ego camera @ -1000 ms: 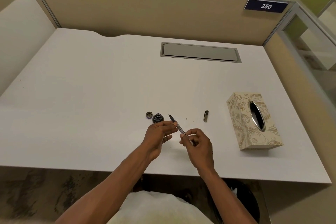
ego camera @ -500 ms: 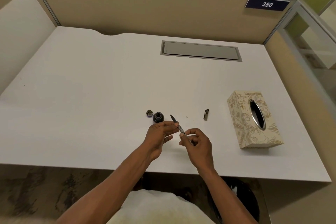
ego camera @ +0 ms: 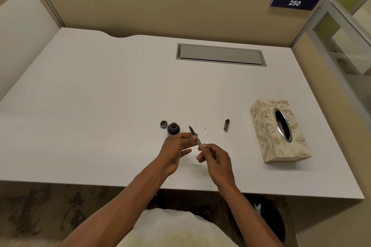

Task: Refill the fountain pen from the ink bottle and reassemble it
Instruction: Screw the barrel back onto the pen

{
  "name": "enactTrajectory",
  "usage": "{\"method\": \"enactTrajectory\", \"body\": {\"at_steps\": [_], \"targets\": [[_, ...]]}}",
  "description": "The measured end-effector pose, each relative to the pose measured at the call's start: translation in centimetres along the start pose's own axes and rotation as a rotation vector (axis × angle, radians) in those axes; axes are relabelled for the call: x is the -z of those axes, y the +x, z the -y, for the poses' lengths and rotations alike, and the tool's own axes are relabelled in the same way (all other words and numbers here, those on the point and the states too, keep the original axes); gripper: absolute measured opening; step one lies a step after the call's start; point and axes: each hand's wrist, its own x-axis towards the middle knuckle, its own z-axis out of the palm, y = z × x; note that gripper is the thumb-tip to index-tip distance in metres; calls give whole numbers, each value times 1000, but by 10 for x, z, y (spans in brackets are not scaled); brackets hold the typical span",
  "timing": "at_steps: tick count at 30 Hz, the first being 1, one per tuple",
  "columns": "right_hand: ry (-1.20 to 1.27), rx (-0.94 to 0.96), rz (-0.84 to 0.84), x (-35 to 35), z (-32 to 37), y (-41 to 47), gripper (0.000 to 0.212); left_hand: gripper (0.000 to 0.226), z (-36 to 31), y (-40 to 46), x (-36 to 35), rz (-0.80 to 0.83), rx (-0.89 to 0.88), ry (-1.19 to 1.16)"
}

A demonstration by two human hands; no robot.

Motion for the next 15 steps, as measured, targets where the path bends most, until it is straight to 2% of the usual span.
{"method": "enactTrajectory", "body": {"at_steps": [2, 9, 15], "targets": [[-37, 1, -21, 0, -1, 1, 8, 13, 1, 0, -1, -4, -3, 20], [-35, 37, -40, 2, -10, 6, 10, 9, 6, 2, -4, 5, 7, 36], [-23, -12, -8, 1, -14, 9, 11, 9, 8, 7, -3, 0, 16, 68]]}}
